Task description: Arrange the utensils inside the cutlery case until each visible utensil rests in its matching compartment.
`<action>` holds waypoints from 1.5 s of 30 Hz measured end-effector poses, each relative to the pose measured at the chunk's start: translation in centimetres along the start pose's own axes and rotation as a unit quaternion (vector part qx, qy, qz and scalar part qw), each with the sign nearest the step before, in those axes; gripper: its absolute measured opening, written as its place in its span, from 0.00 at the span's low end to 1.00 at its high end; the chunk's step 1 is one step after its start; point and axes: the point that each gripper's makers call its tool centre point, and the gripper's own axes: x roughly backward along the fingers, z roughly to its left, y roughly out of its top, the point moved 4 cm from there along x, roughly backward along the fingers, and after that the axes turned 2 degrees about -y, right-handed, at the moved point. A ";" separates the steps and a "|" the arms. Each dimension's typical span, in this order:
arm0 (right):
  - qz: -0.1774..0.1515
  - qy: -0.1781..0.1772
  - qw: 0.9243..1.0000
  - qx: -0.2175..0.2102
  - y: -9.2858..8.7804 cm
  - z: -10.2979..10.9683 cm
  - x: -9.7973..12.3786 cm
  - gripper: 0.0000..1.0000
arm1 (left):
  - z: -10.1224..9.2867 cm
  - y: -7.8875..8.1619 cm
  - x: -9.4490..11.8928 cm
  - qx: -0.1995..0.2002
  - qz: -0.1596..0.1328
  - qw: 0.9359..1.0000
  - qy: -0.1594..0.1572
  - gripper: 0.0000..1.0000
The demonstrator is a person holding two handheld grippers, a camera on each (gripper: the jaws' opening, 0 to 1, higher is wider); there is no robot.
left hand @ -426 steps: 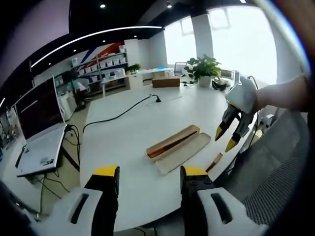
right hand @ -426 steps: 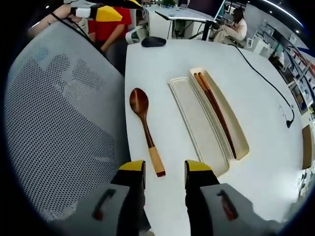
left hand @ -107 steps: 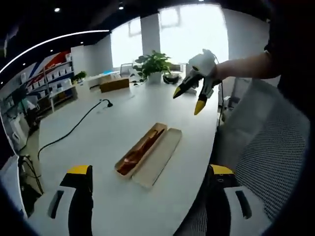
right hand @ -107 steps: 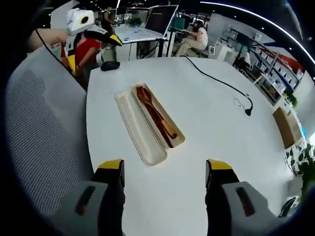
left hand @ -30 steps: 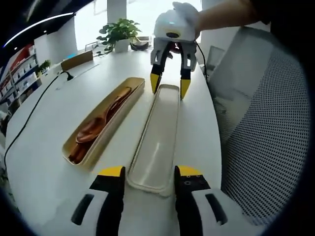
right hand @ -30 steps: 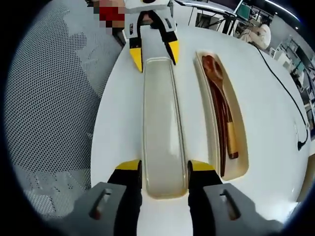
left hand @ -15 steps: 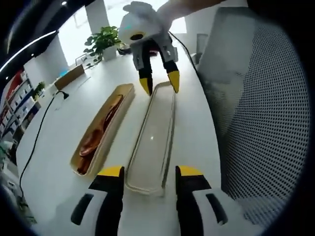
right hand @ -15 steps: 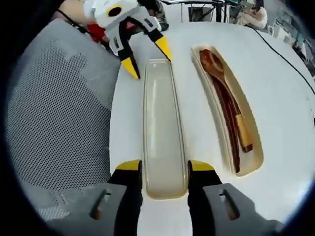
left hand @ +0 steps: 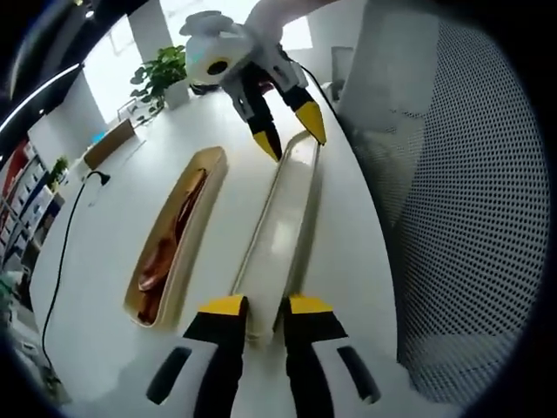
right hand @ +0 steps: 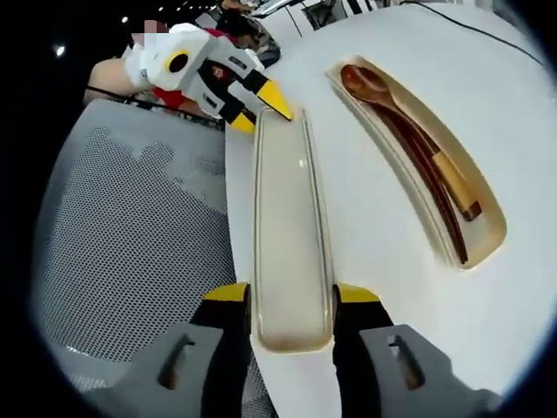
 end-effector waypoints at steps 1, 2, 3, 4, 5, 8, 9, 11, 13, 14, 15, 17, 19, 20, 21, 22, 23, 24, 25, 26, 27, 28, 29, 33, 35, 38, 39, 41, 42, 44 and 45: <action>0.003 0.000 1.000 0.002 -0.1 0.0 0.0 0.35 | 0.0 0.1 0.0 0.001 0.001 1.000 -0.001 0.16; 0.002 -0.007 1.000 0.013 0.0 0.1 0.0 0.35 | 0.0 0.1 0.1 0.004 0.003 1.000 -0.001 0.15; 0.006 -0.016 0.999 0.031 0.0 0.0 0.1 0.35 | 0.1 0.3 0.2 0.007 -0.001 1.000 0.001 0.14; 0.005 -0.011 0.999 0.035 0.3 0.6 0.2 0.34 | 0.3 0.5 0.4 0.017 -0.004 1.000 0.002 0.12; 0.001 -0.018 0.999 0.037 0.6 0.8 0.4 0.33 | 0.2 0.5 0.4 0.021 0.002 1.000 -0.004 0.12; -0.016 -0.048 0.997 0.066 1.9 0.8 0.8 0.31 | 0.2 0.7 0.6 0.027 -0.002 1.000 -0.003 0.10; -0.019 -0.058 0.995 0.074 2.3 0.9 0.9 0.30 | 0.1 0.7 0.6 0.034 -0.002 0.999 -0.004 0.09; -0.013 -0.080 0.991 0.105 3.0 1.0 1.0 0.27 | 0.2 0.9 0.7 0.044 -0.003 0.999 -0.006 0.09; -0.006 -0.094 0.988 0.125 3.2 1.0 1.0 0.28 | 0.3 1.0 0.7 0.053 -0.003 0.999 -0.007 0.08; -0.010 -0.093 0.987 0.127 3.5 1.4 0.9 0.27 | 0.3 1.0 0.8 0.054 -0.003 0.999 -0.007 0.07; -0.017 -0.097 0.987 0.130 3.8 1.4 0.9 0.26 | 0.3 1.0 0.8 0.055 -0.003 0.998 -0.006 0.07; -0.016 -0.121 0.980 0.159 4.1 1.2 1.0 0.24 | 0.4 1.0 0.8 0.063 -0.002 0.998 -0.006 0.07; 0.000 -0.132 0.978 0.163 3.8 0.9 0.9 0.24 | 0.4 1.0 0.8 0.073 -0.003 0.997 -0.007 0.07; 0.015 -0.142 0.974 0.176 3.6 0.6 0.9 0.23 | 0.3 1.0 0.8 0.077 -0.004 0.997 -0.007 0.07; 0.025 -0.149 0.970 0.189 3.5 0.4 0.9 0.23 | 0.3 1.0 0.8 0.079 -0.004 0.997 -0.007 0.07; 0.030 -0.157 0.967 0.197 3.4 0.2 0.9 0.20 | 0.3 1.0 0.8 0.082 -0.005 0.997 -0.007 0.06; 0.032 -0.168 0.964 0.202 3.4 -0.1 0.9 0.14 | 0.2 1.0 0.8 0.085 -0.004 0.996 -0.008 0.07; 0.040 -0.172 0.962 0.211 3.3 -0.3 1.1 0.03 | 0.2 1.0 0.8 0.084 -0.004 0.996 -0.011 0.07; 0.038 -0.178 0.959 0.219 3.5 -0.6 1.2 0.02 | 0.0 1.1 0.7 0.083 -0.008 0.996 -0.016 0.07; 0.037 -0.169 0.960 0.219 3.6 -0.6 1.1 0.01 | 0.1 1.1 0.9 0.084 -0.008 0.996 -0.015 0.07; 0.029 -0.175 0.961 0.212 3.8 -1.0 1.5 0.01 | 0.0 1.1 1.0 0.096 -0.010 0.995 -0.022 0.06; 0.032 -0.166 0.963 0.210 3.6 -1.0 1.4 0.01 | 0.0 1.1 0.9 0.099 -0.013 0.995 -0.027 0.07; 0.032 -0.156 0.966 0.205 3.5 -0.9 1.4 0.01 | 0.0 1.0 0.8 0.106 -0.012 0.994 -0.031 0.07; 0.032 -0.148 0.967 0.204 3.6 -0.8 1.7 0.00 | -0.3 0.6 0.6 0.095 -0.002 0.995 -0.035 0.07; 0.031 -0.142 0.969 0.202 3.5 -0.7 1.8 0.01 | -0.4 0.6 0.6 0.099 -0.001 0.994 -0.046 0.07; 0.011 -0.164 0.964 0.209 4.1 -1.0 2.0 0.02 | -0.3 0.7 0.7 0.115 0.008 0.991 -0.061 0.06; 0.005 -0.177 0.963 0.202 4.2 -1.2 2.2 0.03 | -0.3 0.8 0.7 0.111 0.010 0.991 -0.067 0.05; 0.002 -0.191 0.958 0.213 4.3 -1.2 2.5 0.05 | -1.1 0.9 0.9 0.152 0.017 0.983 -0.101 0.04; -0.001 -0.202 0.953 0.226 4.5 -1.2 2.7 0.06 | -1.2 0.9 0.8 0.174 0.019 0.979 -0.106 0.04; -0.006 -0.222 0.942 0.251 4.5 -1.1 3.1 0.06 | -1.1 0.8 0.8 0.190 0.014 0.975 -0.117 0.04; -0.014 -0.233 0.938 0.255 4.6 -1.1 3.3 0.09 | -1.1 0.7 0.9 0.196 0.015 0.973 -0.118 0.04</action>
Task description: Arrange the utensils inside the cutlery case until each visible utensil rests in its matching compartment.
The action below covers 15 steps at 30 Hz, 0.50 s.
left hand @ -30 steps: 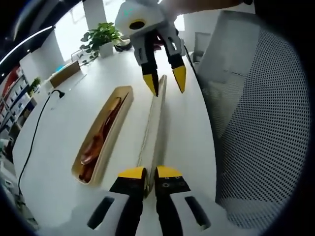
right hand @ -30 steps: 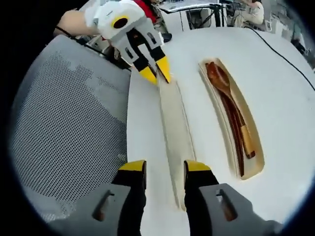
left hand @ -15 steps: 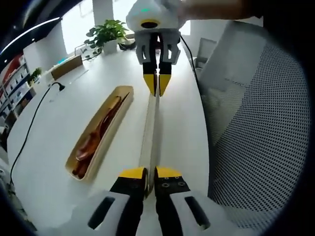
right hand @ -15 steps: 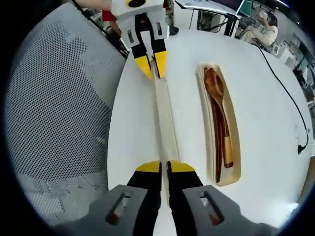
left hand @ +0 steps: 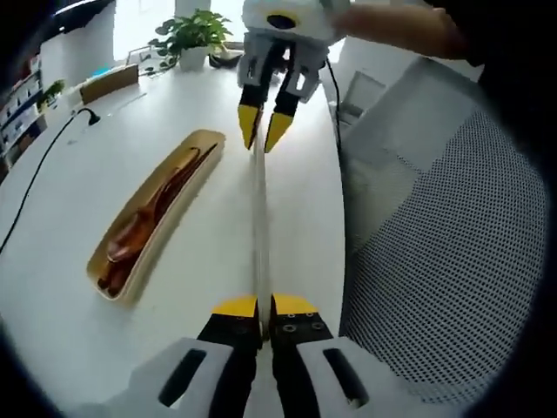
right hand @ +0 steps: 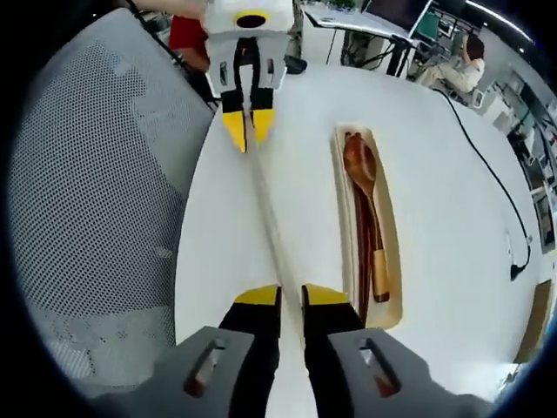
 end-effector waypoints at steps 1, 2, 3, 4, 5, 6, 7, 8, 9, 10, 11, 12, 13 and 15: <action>-0.006 -0.014 1.000 0.002 0.1 -0.1 0.2 0.12 | -0.1 0.0 0.1 0.026 -0.007 1.000 -0.006 0.04; -0.018 -0.023 0.999 0.013 0.4 0.0 0.3 0.16 | -0.2 0.1 0.1 0.049 -0.015 0.999 -0.013 0.04; -0.025 -0.034 0.999 0.031 0.6 0.2 0.5 0.23 | -0.4 0.1 0.2 0.092 -0.022 0.995 -0.028 0.04; -0.027 -0.036 0.998 0.038 0.6 0.3 0.6 0.30 | -0.6 0.1 0.3 0.108 -0.027 0.993 -0.037 0.04; -0.029 -0.053 0.996 0.064 0.7 0.4 0.6 0.39 | -0.7 0.1 0.3 0.108 -0.032 0.993 -0.045 0.04; -0.023 -0.056 0.994 0.095 0.9 0.8 0.6 0.49 | -0.7 -0.2 0.3 0.099 -0.024 0.994 -0.049 0.04; -0.010 -0.064 0.990 0.123 0.9 1.3 0.5 0.52 | -0.9 -0.3 0.3 0.098 -0.024 0.993 -0.053 0.04; 0.000 -0.071 0.989 0.127 0.8 1.4 0.4 0.51 | -1.2 -0.4 0.2 0.108 -0.024 0.992 -0.061 0.04; 0.000 -0.087 0.985 0.147 1.1 1.6 0.3 0.49 | -1.4 -0.4 0.2 0.118 -0.027 0.990 -0.067 0.04; -0.001 -0.099 0.982 0.162 1.3 1.5 0.1 0.49 | -1.6 -0.3 0.2 0.144 -0.033 0.986 -0.078 0.04; -0.002 -0.108 0.981 0.162 1.5 1.5 -0.1 0.50 | -1.7 -0.1 0.2 0.156 -0.037 0.984 -0.083 0.04; -0.009 -0.100 0.983 0.153 1.8 2.0 -0.4 0.52 | -1.7 0.1 0.3 0.174 -0.044 0.980 -0.090 0.04; -0.021 -0.092 0.983 0.156 2.3 2.4 -0.6 0.55 | -1.6 0.2 0.4 0.187 -0.048 0.977 -0.091 0.03; -0.032 -0.091 0.980 0.171 3.0 3.2 -1.1 0.59 | -1.4 0.3 0.2 0.244 -0.056 0.963 -0.097 0.03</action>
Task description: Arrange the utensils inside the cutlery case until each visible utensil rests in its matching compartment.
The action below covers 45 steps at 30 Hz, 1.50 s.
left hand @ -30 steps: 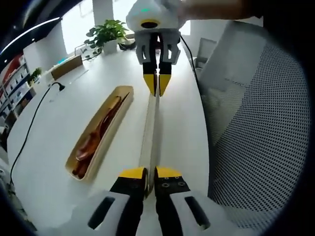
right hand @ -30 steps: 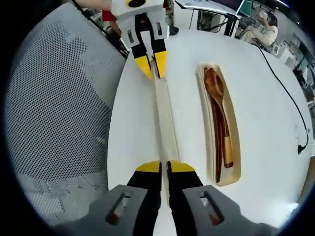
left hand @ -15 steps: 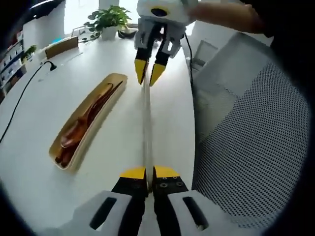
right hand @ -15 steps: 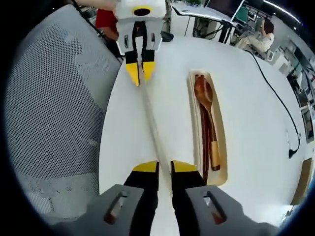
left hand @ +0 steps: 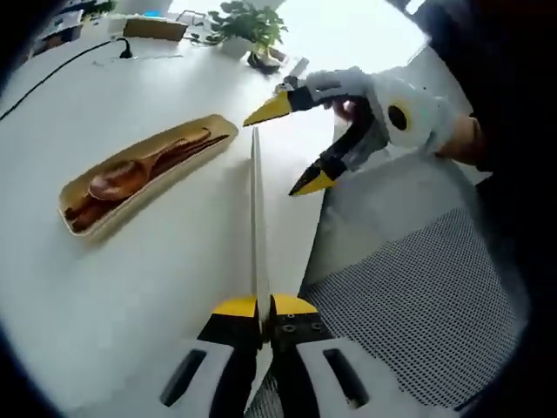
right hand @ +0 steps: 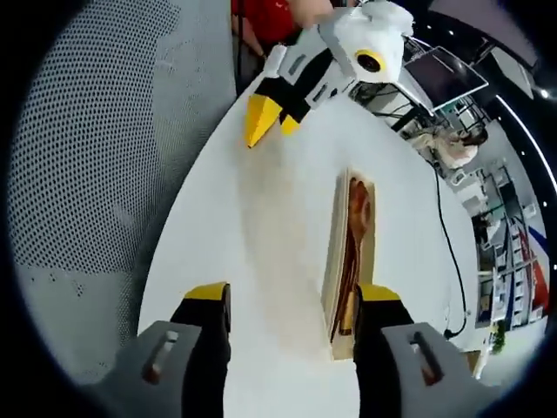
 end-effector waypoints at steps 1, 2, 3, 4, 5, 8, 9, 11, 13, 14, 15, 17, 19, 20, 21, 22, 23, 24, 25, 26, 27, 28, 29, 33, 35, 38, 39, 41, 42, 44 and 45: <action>-0.003 0.003 1.000 0.013 0.3 0.5 -0.4 0.57 | -0.2 0.2 -0.1 0.022 -0.010 1.000 -0.013 0.03; 0.000 0.001 1.000 0.019 0.4 0.7 -0.6 0.56 | -0.6 0.2 -0.1 0.042 -0.016 0.998 -0.033 0.03; 0.003 0.001 0.999 0.035 0.5 0.8 -0.9 0.56 | -0.7 0.2 -0.2 0.049 -0.017 0.998 -0.038 0.03; 0.004 -0.010 0.998 0.055 0.6 0.6 -1.0 0.57 | -0.8 0.3 -0.2 0.055 -0.018 0.997 -0.042 0.03; 0.005 -0.020 0.997 0.071 0.8 0.2 -0.9 0.58 | -0.8 0.3 -0.2 0.060 -0.019 0.997 -0.045 0.03; -0.009 -0.011 0.999 0.046 1.2 0.2 -0.9 0.62 | -1.7 0.5 -0.2 0.097 -0.035 0.992 -0.070 0.04; -0.006 -0.008 0.999 0.043 1.1 0.3 -1.0 0.61 | -2.0 0.6 -0.2 0.105 -0.041 0.990 -0.082 0.04; 0.005 -0.011 0.999 0.053 0.8 0.6 -1.1 0.58 | -2.5 0.7 -0.1 0.120 -0.046 0.986 -0.102 0.04; 0.004 -0.011 0.998 0.055 0.7 0.6 -1.0 0.58 | -2.7 0.9 0.0 0.136 -0.051 0.983 -0.115 0.04; 0.004 -0.009 0.998 0.054 0.7 0.7 -1.0 0.58 | -2.9 1.0 0.1 0.138 -0.052 0.981 -0.124 0.04; -0.005 -0.002 0.999 0.040 0.9 0.8 -0.9 0.59 | -3.5 1.1 0.3 0.142 -0.050 0.977 -0.148 0.04; -0.014 0.001 1.000 0.016 1.4 0.7 -0.8 0.56 | -3.6 0.9 0.5 0.146 -0.046 0.975 -0.162 0.04; -0.005 -0.009 0.999 0.030 1.6 0.1 -0.6 0.43 | -3.8 0.6 0.6 0.151 -0.035 0.973 -0.173 0.04; -0.002 -0.015 0.999 0.047 1.6 -0.2 -0.6 0.43 | -3.7 0.7 0.7 0.151 -0.040 0.973 -0.172 0.04; -0.001 -0.008 0.999 0.033 1.6 0.2 -0.7 0.42 | -3.6 0.8 0.8 0.151 -0.040 0.972 -0.174 0.04; 0.001 -0.005 1.000 0.025 1.6 0.1 -0.7 0.42 | -3.5 0.9 1.1 0.150 -0.041 0.972 -0.174 0.04; 0.001 0.004 1.000 0.013 1.6 0.3 -0.7 0.41 | -3.2 1.2 1.4 0.153 -0.047 0.972 -0.172 0.04; -0.003 0.010 1.000 -0.002 1.5 0.3 -0.8 0.41 | -3.1 1.5 1.6 0.159 -0.053 0.971 -0.173 0.04; -0.002 0.010 1.000 -0.007 1.4 0.1 -0.8 0.40 | -2.9 1.9 1.9 0.163 -0.066 0.969 -0.173 0.04; 0.000 0.010 1.000 -0.014 1.3 -0.3 -0.7 0.40 | -2.5 2.4 2.0 0.166 -0.086 0.968 -0.169 0.05; -0.004 0.011 1.000 -0.017 1.3 -0.6 -0.6 0.40 | -2.5 2.6 2.5 0.169 -0.093 0.964 -0.183 0.05; -0.006 0.013 1.000 -0.028 1.3 -1.0 -0.5 0.40 | -2.4 2.8 2.8 0.168 -0.097 0.963 -0.186 0.05; -0.002 0.012 0.999 -0.033 1.1 -1.4 -0.5 0.39 | -2.1 3.3 3.2 0.171 -0.115 0.961 -0.185 0.05; 0.013 0.012 0.998 -0.054 0.3 -3.4 -0.6 0.39 | -0.5 5.0 3.8 0.172 -0.168 0.954 -0.181 0.05; 0.013 0.017 0.998 -0.063 -0.2 -4.2 -0.8 0.39 | 0.1 5.7 3.9 0.193 -0.188 0.943 -0.194 0.04; 0.013 0.035 0.996 -0.084 -0.6 -4.5 -1.2 0.39 | 1.2 6.4 3.9 0.194 -0.193 0.945 -0.179 0.04; 0.014 0.033 0.995 -0.089 -0.7 -5.1 -1.4 0.39 | 1.7 6.9 4.1 0.195 -0.202 0.945 -0.166 0.04; 0.012 0.027 0.994 -0.106 -1.0 -6.1 -1.7 0.39 | 2.9 8.0 4.7 0.194 -0.229 0.942 -0.153 0.05; 0.016 0.019 0.992 -0.124 -1.2 -6.5 -1.9 0.39 | 3.4 8.5 4.9 0.197 -0.248 0.938 -0.143 0.05; 0.024 0.020 0.988 -0.153 -1.5 -7.2 -2.6 0.39 | 4.7 9.4 5.3 0.202 -0.289 0.927 -0.126 0.05; 0.029 0.022 0.985 -0.171 -1.8 -7.5 -3.2 0.39 | 5.1 9.8 5.5 0.226 -0.308 0.915 -0.129 0.05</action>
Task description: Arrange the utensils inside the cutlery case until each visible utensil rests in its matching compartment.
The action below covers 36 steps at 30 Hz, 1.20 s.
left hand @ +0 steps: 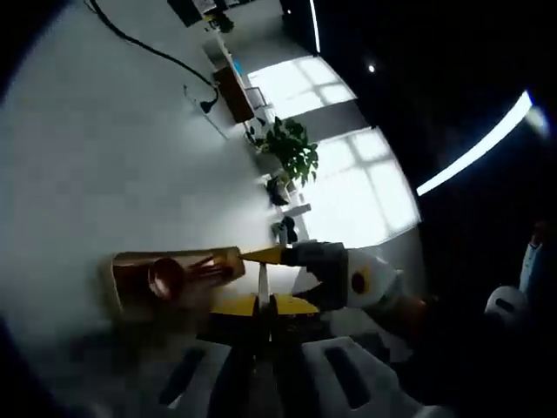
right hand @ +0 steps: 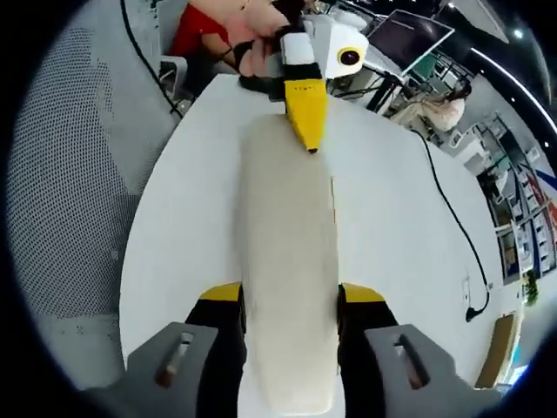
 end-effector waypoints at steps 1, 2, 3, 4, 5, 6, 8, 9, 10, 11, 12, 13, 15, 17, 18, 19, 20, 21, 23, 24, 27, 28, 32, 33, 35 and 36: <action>0.003 0.004 1.000 -0.006 0.0 -0.2 -0.3 0.39 | 0.6 0.4 0.0 0.009 -0.011 1.000 0.014 0.06; 0.005 0.003 1.000 -0.016 0.0 -0.7 -0.9 0.39 | 1.2 0.8 0.0 -0.001 -0.022 0.999 0.031 0.06; 0.007 0.006 1.000 -0.016 0.0 -0.9 -1.2 0.39 | 1.3 1.0 -0.1 0.000 -0.025 0.999 0.031 0.07; 0.013 0.009 1.000 -0.016 0.0 -1.2 -1.4 0.39 | 1.5 1.2 -0.2 0.003 -0.028 0.999 0.035 0.07; 0.016 0.014 1.000 -0.021 0.0 -1.4 -1.7 0.39 | 1.6 1.3 -0.3 0.005 -0.032 0.999 0.036 0.07; 0.017 0.019 0.999 -0.019 -0.1 -1.5 -1.8 0.39 | 1.8 1.4 -0.3 0.004 -0.034 0.999 0.041 0.07; 0.026 0.036 0.999 -0.018 -0.2 -1.7 -2.3 0.39 | 2.2 1.3 -0.2 0.010 -0.036 0.998 0.052 0.07; 0.030 0.042 0.999 -0.015 -0.2 -1.7 -2.4 0.39 | 2.5 1.3 -0.2 0.013 -0.037 0.998 0.054 0.08; 0.036 0.048 0.998 -0.012 -0.2 -1.8 -2.6 0.39 | 2.7 1.2 -0.2 0.016 -0.038 0.997 0.058 0.08; 0.038 0.054 0.998 -0.014 -0.2 -1.9 -2.8 0.39 | 2.9 1.2 -0.2 0.018 -0.041 0.997 0.062 0.08; 0.038 0.057 0.998 -0.016 -0.2 -2.0 -2.9 0.39 | 3.2 1.3 -0.1 0.021 -0.044 0.996 0.069 0.09; 0.038 0.062 0.997 -0.019 -0.2 -2.0 -3.1 0.39 | 3.4 1.4 0.0 0.021 -0.046 0.996 0.071 0.09; 0.041 0.070 0.996 -0.025 -0.2 -2.1 -3.4 0.39 | 3.9 1.8 0.2 -0.001 -0.058 0.995 0.083 0.09; 0.040 0.073 0.996 -0.032 -0.1 -2.2 -3.5 0.39 | 4.0 1.9 0.6 0.001 -0.069 0.994 0.081 0.09; 0.041 0.074 0.996 -0.031 -0.1 -2.2 -3.7 0.39 | 4.1 1.9 0.8 0.009 -0.072 0.994 0.081 0.09; 0.048 0.075 0.996 -0.023 -0.3 -2.1 -3.8 0.39 | 4.3 2.1 1.2 0.012 -0.077 0.993 0.087 0.10; 0.057 0.083 0.995 -0.013 -0.6 -2.0 -4.0 0.39 | 4.5 2.2 1.5 0.002 -0.081 0.992 0.097 0.11; 0.063 0.085 0.994 -0.008 -0.8 -1.9 -4.1 0.39 | 4.8 2.4 1.9 -0.006 -0.085 0.991 0.107 0.11; 0.071 0.092 0.993 0.002 -1.2 -1.6 -4.4 0.39 | 5.1 3.0 3.0 -0.003 -0.110 0.986 0.125 0.11; 0.072 0.095 0.993 0.004 -1.2 -1.5 -4.5 0.39 | 4.9 3.1 3.3 -0.002 -0.118 0.986 0.117 0.12; 0.072 0.100 0.992 0.003 -1.0 -1.6 -4.6 0.39 | 5.1 3.0 4.3 0.005 -0.120 0.985 0.125 0.13; 0.071 0.100 0.992 0.003 -0.9 -1.7 -4.5 0.39 | 5.1 3.0 4.4 0.003 -0.121 0.984 0.128 0.13; 0.073 0.109 0.991 0.011 -0.4 -1.7 -4.6 0.39 | 4.8 2.8 5.7 -0.002 -0.138 0.982 0.126 0.15; 0.075 0.117 0.990 0.012 -0.3 -1.7 -4.6 0.39 | 4.7 2.7 5.9 -0.003 -0.138 0.982 0.126 0.16; 0.077 0.123 0.989 0.010 -0.1 -1.7 -4.7 0.39 | 4.8 2.1 6.0 -0.006 -0.130 0.982 0.135 0.17; 0.076 0.122 0.990 0.011 0.0 -1.8 -4.7 0.39 | 4.9 1.8 6.0 -0.008 -0.128 0.982 0.139 0.18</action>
